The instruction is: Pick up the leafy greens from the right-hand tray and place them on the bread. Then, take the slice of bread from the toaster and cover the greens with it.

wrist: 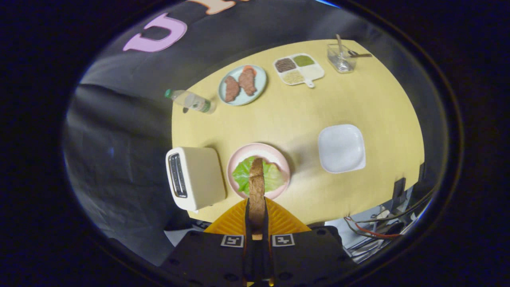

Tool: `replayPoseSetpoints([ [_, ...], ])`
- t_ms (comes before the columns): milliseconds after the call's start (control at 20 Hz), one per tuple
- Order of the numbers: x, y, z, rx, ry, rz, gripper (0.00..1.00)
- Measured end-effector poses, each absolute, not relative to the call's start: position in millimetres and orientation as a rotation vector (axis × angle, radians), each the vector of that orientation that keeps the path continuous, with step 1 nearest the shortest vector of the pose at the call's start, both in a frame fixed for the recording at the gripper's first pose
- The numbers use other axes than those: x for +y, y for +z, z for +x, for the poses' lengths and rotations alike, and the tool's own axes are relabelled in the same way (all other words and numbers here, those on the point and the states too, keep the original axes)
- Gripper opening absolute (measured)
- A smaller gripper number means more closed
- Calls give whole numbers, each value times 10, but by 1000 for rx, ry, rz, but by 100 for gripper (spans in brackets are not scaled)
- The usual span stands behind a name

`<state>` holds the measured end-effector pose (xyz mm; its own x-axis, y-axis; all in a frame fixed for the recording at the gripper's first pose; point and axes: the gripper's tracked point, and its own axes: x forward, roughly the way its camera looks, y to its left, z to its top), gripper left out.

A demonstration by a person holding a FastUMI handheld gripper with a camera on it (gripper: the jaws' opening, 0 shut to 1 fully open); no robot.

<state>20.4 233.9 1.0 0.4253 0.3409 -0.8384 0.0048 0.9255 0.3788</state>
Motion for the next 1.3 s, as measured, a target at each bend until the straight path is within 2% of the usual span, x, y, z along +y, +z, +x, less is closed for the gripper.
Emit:
replayPoseSetpoints([
  [500,1139,-773,808,1150,260,378,12],
  [850,1021,-1191,1214,1101,392,355,11],
  [1100,792,-1392,1356,1067,381,285,11],
  [1250,640,-1480,1419,1016,371,223,15],
  [1300,597,-1520,1435,1001,364,193,24],
])
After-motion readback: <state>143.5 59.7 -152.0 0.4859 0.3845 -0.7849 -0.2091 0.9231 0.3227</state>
